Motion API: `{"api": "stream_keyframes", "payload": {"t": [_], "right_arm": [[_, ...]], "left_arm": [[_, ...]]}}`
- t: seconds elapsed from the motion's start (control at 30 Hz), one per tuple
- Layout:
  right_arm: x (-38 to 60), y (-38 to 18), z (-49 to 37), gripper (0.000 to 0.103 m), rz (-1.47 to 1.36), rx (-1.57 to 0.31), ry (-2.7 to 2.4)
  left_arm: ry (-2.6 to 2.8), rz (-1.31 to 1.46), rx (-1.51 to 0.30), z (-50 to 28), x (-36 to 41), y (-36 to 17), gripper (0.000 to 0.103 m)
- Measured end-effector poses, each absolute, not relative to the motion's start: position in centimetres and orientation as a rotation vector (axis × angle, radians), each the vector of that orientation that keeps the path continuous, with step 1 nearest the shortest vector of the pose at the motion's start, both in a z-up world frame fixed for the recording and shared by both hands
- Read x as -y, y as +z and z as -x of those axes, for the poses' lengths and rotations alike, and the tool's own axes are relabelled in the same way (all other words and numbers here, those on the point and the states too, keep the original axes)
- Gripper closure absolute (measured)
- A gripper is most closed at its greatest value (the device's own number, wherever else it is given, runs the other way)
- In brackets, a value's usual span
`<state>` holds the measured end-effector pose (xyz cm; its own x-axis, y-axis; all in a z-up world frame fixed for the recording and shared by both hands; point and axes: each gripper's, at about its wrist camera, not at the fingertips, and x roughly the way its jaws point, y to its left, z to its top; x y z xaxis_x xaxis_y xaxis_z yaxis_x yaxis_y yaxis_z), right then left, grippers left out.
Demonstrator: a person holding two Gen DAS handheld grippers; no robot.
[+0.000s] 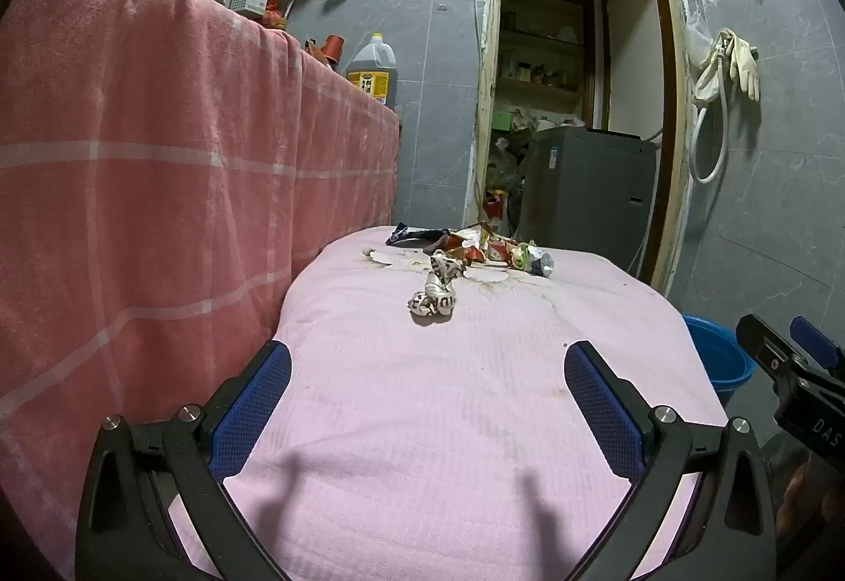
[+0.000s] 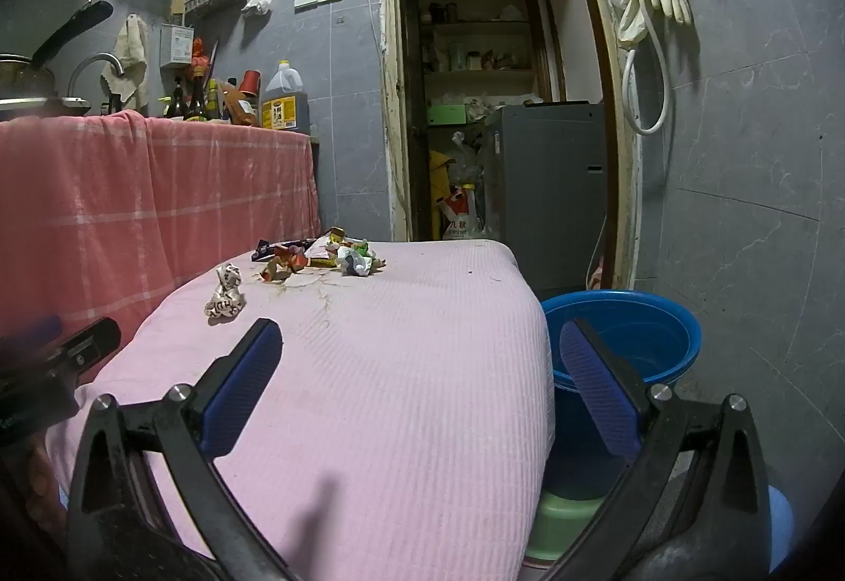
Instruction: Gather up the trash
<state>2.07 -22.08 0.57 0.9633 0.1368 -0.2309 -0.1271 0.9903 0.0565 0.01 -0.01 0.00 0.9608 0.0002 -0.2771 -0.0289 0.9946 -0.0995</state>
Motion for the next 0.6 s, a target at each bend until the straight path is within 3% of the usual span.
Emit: {"api": "stream_keyframes", "payload": {"t": [0.6], "right_arm": [[22.03,0.54,-2.1,0.0,-0.041,-0.237,0.133]], "left_arm": [[0.009,0.11,-0.278,-0.03,0.05,-0.02,0.001]]}}
